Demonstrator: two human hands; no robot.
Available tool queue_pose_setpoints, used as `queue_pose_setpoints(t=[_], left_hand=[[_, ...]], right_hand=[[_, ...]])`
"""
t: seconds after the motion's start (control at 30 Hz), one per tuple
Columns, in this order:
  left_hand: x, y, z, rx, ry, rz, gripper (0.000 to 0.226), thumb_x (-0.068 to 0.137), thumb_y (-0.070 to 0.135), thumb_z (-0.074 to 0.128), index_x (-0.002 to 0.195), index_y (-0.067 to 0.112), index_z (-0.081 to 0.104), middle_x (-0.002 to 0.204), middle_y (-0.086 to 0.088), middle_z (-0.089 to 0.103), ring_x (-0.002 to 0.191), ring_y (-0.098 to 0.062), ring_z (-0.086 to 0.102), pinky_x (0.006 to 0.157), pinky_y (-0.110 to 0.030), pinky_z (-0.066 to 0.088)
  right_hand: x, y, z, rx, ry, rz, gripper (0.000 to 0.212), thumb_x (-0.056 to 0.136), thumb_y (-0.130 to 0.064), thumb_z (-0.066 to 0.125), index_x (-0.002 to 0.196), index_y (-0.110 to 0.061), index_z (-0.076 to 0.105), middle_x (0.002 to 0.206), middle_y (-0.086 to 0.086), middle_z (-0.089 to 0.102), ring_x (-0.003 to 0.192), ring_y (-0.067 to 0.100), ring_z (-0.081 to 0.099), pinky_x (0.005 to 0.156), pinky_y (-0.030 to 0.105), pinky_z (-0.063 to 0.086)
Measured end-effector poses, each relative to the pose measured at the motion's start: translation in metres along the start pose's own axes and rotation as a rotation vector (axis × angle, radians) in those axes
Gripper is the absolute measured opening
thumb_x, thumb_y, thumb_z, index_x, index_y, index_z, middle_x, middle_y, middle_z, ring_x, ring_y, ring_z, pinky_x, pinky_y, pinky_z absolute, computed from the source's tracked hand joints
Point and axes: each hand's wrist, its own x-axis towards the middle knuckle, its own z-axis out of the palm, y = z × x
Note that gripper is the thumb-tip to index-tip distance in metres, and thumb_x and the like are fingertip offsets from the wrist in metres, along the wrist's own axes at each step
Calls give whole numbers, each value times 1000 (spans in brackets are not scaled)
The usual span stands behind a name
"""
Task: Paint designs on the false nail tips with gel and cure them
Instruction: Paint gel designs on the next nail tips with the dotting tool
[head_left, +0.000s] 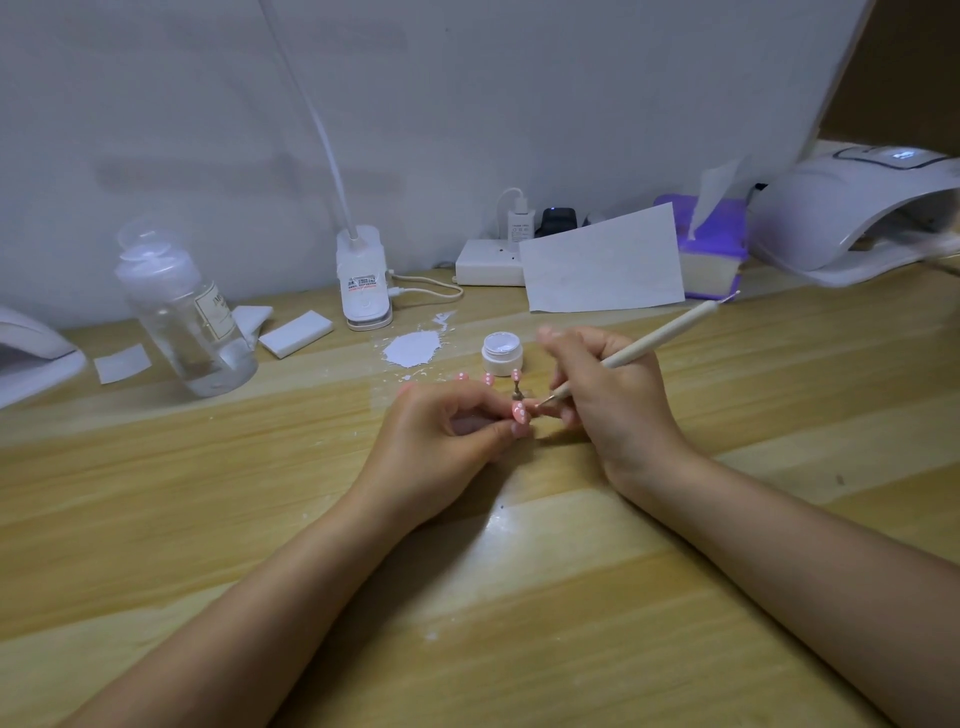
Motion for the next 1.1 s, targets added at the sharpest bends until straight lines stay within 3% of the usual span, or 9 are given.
queue_pose_setpoints(t=[0.07, 0.13, 0.23, 0.33, 0.47, 0.57, 0.67, 0.77, 1.1], left_hand=[[-1, 2, 0, -28, 3, -43, 12, 78, 2, 67, 73, 13, 70, 81, -9, 73, 73, -9, 67, 59, -19, 51], [-2, 3, 0, -47, 14, -87, 9, 80, 5, 67, 75, 12, 70, 77, -7, 73, 62, -6, 61, 49, -19, 46], [-3, 5, -1, -91, 28, -115, 10, 80, 7, 67, 74, 14, 70, 77, -6, 73, 68, -11, 64, 56, -24, 49], [-3, 7, -1, -142, 33, -112, 10, 79, 7, 67, 75, 15, 72, 79, -3, 73, 75, -6, 68, 59, -14, 51], [-4, 9, -2, -169, 45, -112, 10, 78, 11, 67, 76, 19, 73, 76, -1, 73, 73, -2, 67, 58, -11, 48], [-5, 9, -2, -182, 43, -122, 10, 78, 10, 67, 77, 19, 72, 75, 1, 73, 71, 0, 67, 56, -10, 48], [-5, 9, -2, -171, 32, -112, 15, 79, 6, 66, 75, 20, 71, 71, 4, 73, 69, 1, 67, 55, -10, 47], [-5, 8, -2, -156, 21, -104, 17, 79, 4, 66, 75, 21, 71, 71, 5, 72, 69, 2, 66, 55, -10, 47], [-4, 7, -2, -148, 13, -98, 17, 78, 4, 67, 75, 20, 71, 69, 4, 72, 69, 0, 66, 56, -11, 48]], right_hand=[[3, 0, -1, 102, 51, 73, 56, 89, -19, 57, 33, -18, 48, 31, -12, 36, 28, 1, 41, 40, 16, 48], [3, 0, -1, 153, 46, 104, 46, 90, -19, 55, 44, -19, 50, 33, -12, 36, 28, 1, 39, 44, 19, 52], [2, 1, -3, 97, -38, 56, 24, 89, -13, 56, 68, -16, 46, 34, -10, 37, 28, 2, 34, 47, 20, 53], [0, 3, -6, 89, -143, 34, 25, 85, 0, 58, 78, -16, 41, 37, -8, 43, 32, 3, 44, 51, 23, 54], [0, 6, -7, 116, -208, 38, 34, 80, 11, 57, 61, -14, 42, 45, -5, 54, 44, 14, 59, 55, 24, 53], [-1, 7, -7, 117, -178, 27, 41, 78, 8, 60, 53, -17, 41, 44, -7, 51, 45, 12, 57, 57, 24, 51], [-2, 8, -6, 102, -187, 2, 43, 80, 5, 62, 52, -17, 38, 39, -8, 47, 42, 11, 58, 48, 17, 47], [-1, 10, -7, 43, -151, -3, 48, 76, 10, 58, 44, -22, 41, 40, -4, 44, 42, 12, 55, 50, 21, 46], [-3, 7, -5, 20, -165, -18, 44, 73, 19, 51, 49, -15, 34, 36, -7, 43, 34, 5, 50, 46, 18, 44]])
